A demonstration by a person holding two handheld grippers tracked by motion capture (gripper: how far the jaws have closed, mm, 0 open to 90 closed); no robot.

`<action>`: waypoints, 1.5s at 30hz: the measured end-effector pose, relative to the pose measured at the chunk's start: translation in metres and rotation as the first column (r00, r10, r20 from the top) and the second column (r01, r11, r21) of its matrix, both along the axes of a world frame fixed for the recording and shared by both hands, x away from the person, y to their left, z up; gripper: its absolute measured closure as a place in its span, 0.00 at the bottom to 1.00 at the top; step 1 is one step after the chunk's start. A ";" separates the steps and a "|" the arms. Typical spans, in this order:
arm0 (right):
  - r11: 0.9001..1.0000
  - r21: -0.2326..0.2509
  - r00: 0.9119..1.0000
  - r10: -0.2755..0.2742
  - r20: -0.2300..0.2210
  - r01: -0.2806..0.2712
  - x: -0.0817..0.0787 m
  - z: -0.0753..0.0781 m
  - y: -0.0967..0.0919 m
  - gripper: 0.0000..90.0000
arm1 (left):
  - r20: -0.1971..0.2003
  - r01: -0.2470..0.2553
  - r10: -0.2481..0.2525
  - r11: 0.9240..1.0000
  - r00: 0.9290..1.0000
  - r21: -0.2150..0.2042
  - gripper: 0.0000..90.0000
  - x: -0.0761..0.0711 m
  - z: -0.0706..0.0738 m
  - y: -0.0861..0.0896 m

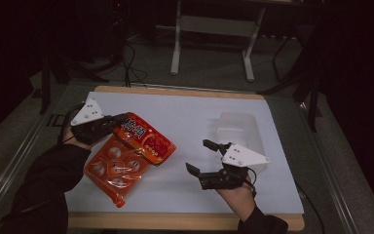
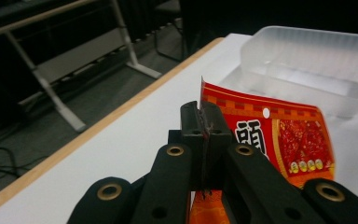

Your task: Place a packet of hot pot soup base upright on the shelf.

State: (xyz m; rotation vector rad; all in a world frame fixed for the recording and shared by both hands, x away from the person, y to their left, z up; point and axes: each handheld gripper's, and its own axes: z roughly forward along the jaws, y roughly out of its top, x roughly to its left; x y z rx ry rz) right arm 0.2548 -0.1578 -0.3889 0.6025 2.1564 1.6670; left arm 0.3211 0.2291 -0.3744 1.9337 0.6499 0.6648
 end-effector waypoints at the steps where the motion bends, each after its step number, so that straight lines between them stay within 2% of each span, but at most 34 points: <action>1: 1.000 -0.004 1.000 0.010 -0.002 -0.010 0.002 0.000 0.005 0.17 | 0.005 0.006 -0.006 1.000 1.000 -0.004 1.00 -0.001 0.001 0.002; 5: 1.000 -0.013 1.000 0.021 -0.016 -0.022 0.012 -0.004 0.024 0.18 | 0.019 0.015 -0.014 1.000 1.000 -0.024 1.00 -0.007 0.003 0.009; 12: 0.999 -0.031 0.997 0.041 -0.061 -0.043 0.034 -0.017 0.049 0.20 | 0.039 0.047 -0.046 0.998 0.998 -0.033 1.00 -0.016 0.009 0.014; 18: 0.997 -0.027 0.993 0.066 -0.098 -0.069 0.049 -0.029 0.062 0.20 | 0.046 0.083 -0.081 0.995 0.996 -0.056 1.00 -0.025 0.014 0.016; 25: 0.995 -0.013 0.986 0.091 -0.140 -0.094 0.059 -0.042 0.069 0.24 | 0.073 0.113 -0.108 0.992 0.991 -0.057 1.00 -0.034 0.020 0.019; 27: 0.992 0.005 0.979 0.123 -0.164 -0.123 0.060 -0.045 0.072 0.26 | 0.076 0.126 -0.122 0.990 0.990 -0.060 1.00 -0.037 0.022 0.018; 29: 0.990 -0.003 0.976 0.137 -0.171 -0.140 0.058 -0.048 0.076 0.27 | 0.078 0.132 -0.128 0.989 0.989 -0.060 1.00 -0.039 0.024 0.017; 32: 0.983 0.012 0.965 0.180 -0.192 -0.181 0.057 -0.052 0.079 0.39 | 0.080 0.142 -0.137 0.988 0.987 -0.055 1.00 -0.042 0.026 0.015; 33: 0.980 0.019 0.959 0.198 -0.203 -0.199 0.056 -0.053 0.080 0.44 | 0.084 0.143 -0.138 0.988 0.987 -0.051 1.00 -0.043 0.026 0.015; 34: 0.975 0.044 0.949 0.223 -0.223 -0.219 0.057 -0.055 0.079 0.48 | 0.085 0.141 -0.136 0.989 0.987 -0.053 1.00 -0.043 0.026 0.015; 36: 0.966 0.058 0.933 0.259 -0.248 -0.253 0.058 -0.058 0.079 0.55 | 0.086 0.147 -0.143 0.988 0.986 -0.052 1.00 -0.044 0.027 0.014; 38: 0.961 0.045 0.928 0.275 -0.253 -0.273 0.057 -0.060 0.081 0.61 | 0.083 0.154 -0.149 0.987 0.985 -0.055 1.00 -0.044 0.027 0.014; 39: 0.957 0.050 0.920 0.288 -0.264 -0.285 0.057 -0.061 0.081 0.64 | 0.086 0.152 -0.147 0.987 0.985 -0.053 1.00 -0.044 0.028 0.013; 41: 0.956 0.047 0.922 0.291 -0.254 -0.289 0.056 -0.061 0.082 0.72 | 0.082 0.160 -0.156 0.986 0.984 -0.053 1.00 -0.044 0.028 0.012; 45: 0.952 0.039 0.920 0.302 -0.250 -0.302 0.055 -0.056 0.085 0.78 | 0.084 0.170 -0.166 0.984 0.983 -0.049 1.00 -0.045 0.030 0.009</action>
